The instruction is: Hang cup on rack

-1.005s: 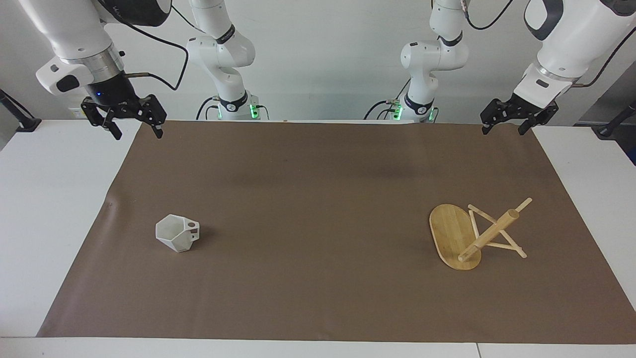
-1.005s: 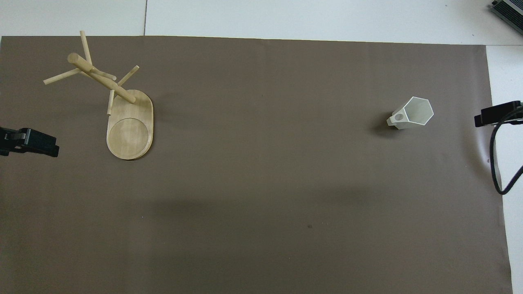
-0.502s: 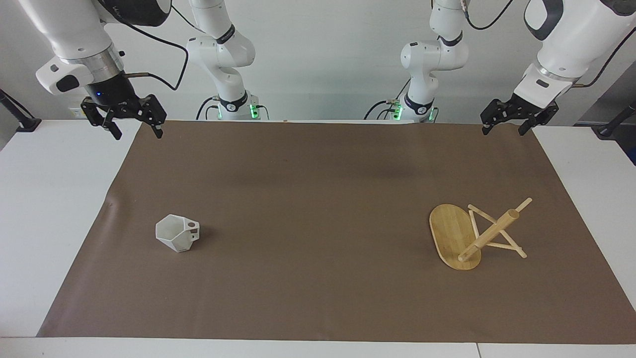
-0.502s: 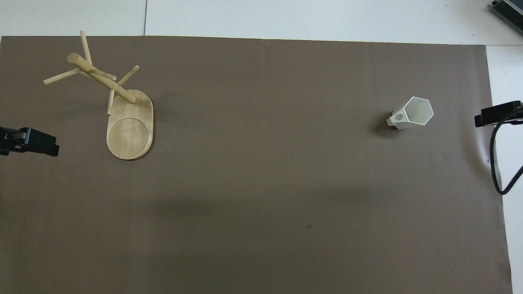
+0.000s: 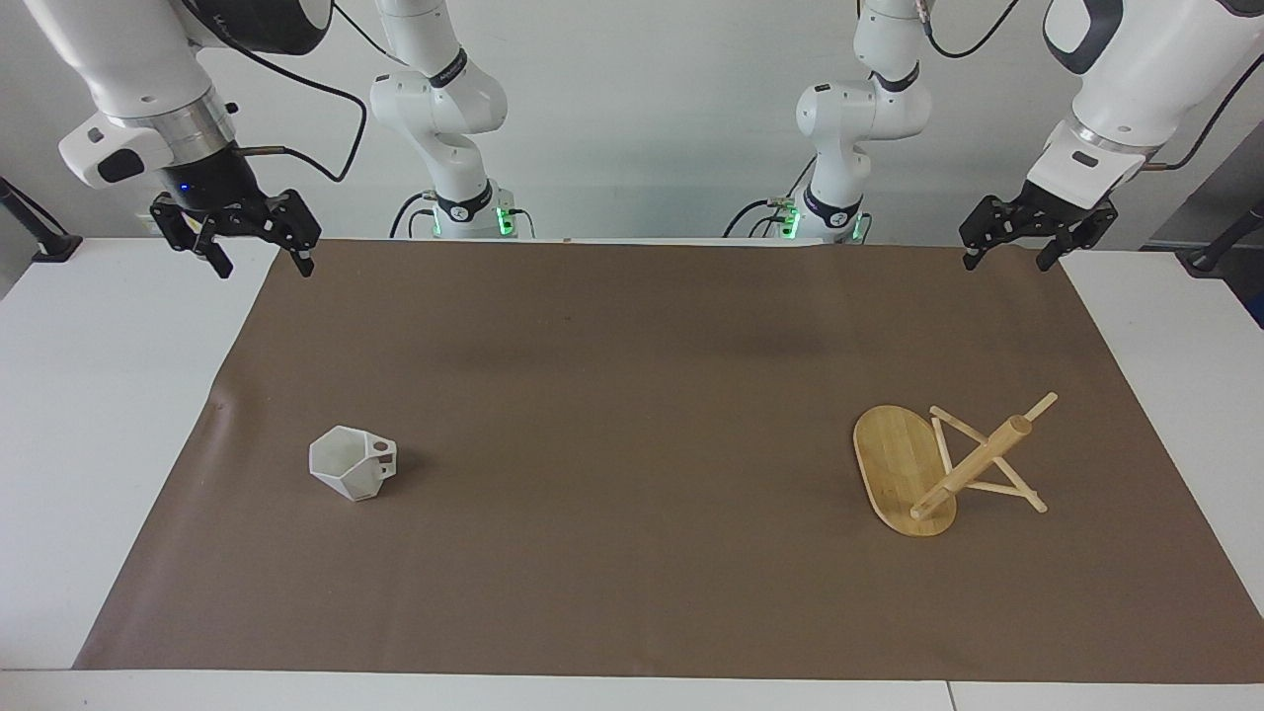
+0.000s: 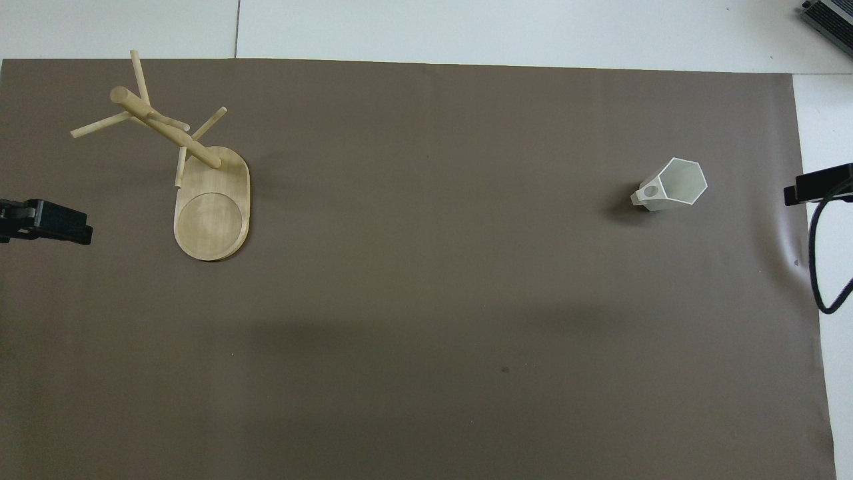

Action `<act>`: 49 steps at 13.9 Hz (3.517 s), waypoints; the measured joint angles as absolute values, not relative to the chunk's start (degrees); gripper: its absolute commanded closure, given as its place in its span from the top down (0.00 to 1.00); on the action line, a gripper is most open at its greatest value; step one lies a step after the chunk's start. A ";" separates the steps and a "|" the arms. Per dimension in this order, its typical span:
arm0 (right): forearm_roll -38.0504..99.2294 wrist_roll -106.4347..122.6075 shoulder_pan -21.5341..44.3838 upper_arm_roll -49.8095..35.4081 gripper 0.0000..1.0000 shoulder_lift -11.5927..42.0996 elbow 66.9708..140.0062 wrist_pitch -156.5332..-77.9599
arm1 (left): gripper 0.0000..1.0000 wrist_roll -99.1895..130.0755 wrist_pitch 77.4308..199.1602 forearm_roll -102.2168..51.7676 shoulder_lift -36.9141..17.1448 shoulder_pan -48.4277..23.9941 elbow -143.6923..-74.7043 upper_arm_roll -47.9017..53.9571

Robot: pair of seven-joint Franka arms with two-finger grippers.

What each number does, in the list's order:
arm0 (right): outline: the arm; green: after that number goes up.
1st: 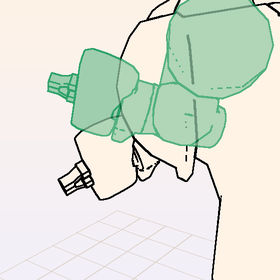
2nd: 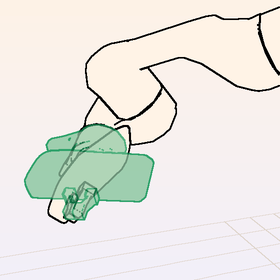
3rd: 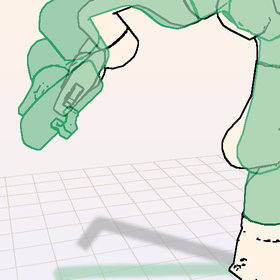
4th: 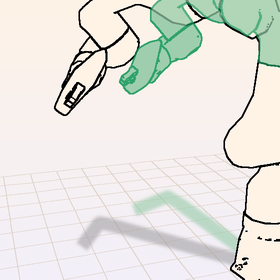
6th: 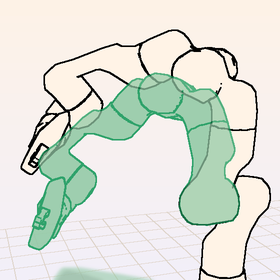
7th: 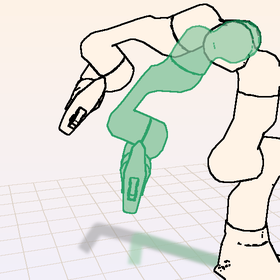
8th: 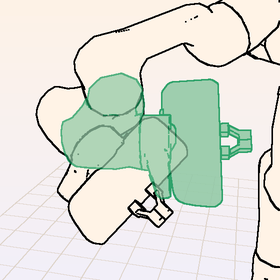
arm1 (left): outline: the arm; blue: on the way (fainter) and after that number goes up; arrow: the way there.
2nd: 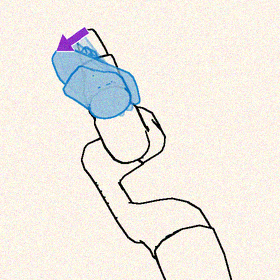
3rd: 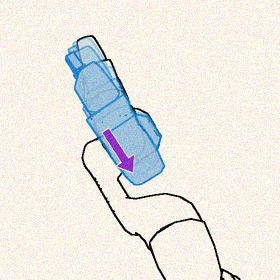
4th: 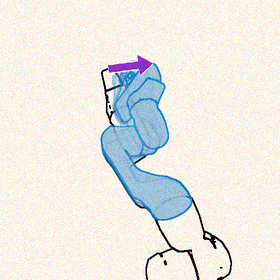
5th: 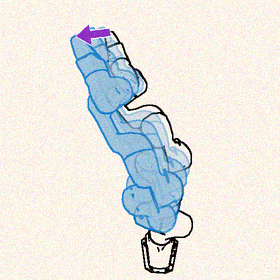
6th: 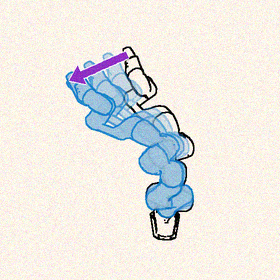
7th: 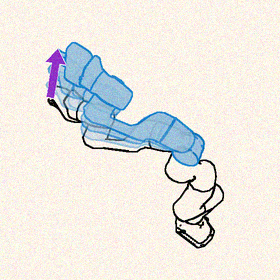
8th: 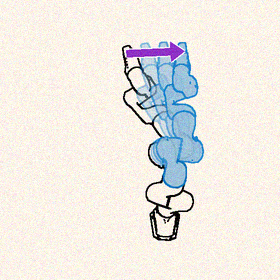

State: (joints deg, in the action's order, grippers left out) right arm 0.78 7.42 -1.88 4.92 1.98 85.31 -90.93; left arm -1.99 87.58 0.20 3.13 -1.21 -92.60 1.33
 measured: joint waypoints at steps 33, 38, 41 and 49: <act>0.85 7.62 -2.73 5.51 1.00 5.43 101.54 -118.68 | 1.00 -1.99 87.53 0.20 3.23 -1.20 -92.67 1.43; 0.85 10.85 -2.92 5.51 1.00 11.28 102.15 -125.46 | 1.00 -1.99 87.53 0.20 3.23 -1.20 -92.67 1.43; 0.86 12.54 -3.30 5.52 1.00 12.78 102.60 -128.40 | 1.00 -1.99 87.53 0.20 3.23 -1.20 -92.67 1.43; 0.86 12.65 -3.32 5.52 1.00 16.50 105.00 -135.79 | 1.00 -1.99 87.53 0.20 3.23 -1.20 -92.67 1.43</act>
State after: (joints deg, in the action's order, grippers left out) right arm 0.86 12.65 -3.32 5.52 16.50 105.00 -135.79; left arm -1.99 87.53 0.20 3.23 -1.20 -92.67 1.43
